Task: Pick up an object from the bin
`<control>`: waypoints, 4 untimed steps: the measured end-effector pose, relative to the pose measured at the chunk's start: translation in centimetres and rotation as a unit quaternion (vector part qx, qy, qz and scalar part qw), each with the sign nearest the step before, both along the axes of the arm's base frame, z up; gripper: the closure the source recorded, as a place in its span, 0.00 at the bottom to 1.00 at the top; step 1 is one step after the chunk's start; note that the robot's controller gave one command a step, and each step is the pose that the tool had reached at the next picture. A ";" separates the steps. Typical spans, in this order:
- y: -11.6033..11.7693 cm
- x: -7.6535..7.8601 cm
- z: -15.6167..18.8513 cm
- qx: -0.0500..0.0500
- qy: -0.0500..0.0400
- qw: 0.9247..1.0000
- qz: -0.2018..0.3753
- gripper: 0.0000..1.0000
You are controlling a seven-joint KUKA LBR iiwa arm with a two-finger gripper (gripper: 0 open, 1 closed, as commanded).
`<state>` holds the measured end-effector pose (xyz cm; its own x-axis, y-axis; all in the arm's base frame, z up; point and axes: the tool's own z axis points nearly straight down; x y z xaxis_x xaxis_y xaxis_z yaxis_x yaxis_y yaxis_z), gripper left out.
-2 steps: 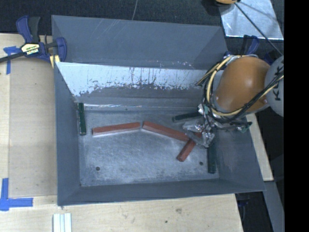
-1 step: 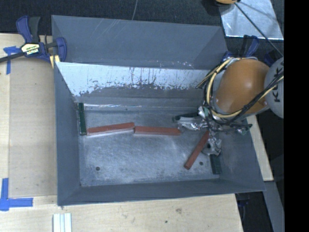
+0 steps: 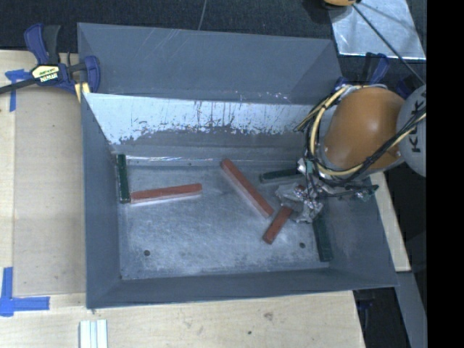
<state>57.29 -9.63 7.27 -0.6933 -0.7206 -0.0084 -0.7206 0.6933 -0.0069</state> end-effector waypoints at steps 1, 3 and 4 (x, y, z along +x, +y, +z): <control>0.0 0.0 0.0 0.000 0.000 1.000 0.000 1.00; 1.0 2.1 12.6 0.000 0.004 1.000 -0.003 1.00; -0.2 3.1 17.3 0.000 0.005 0.999 0.035 1.00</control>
Offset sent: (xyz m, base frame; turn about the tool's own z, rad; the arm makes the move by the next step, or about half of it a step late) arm 0.0204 0.0104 0.1260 0.0013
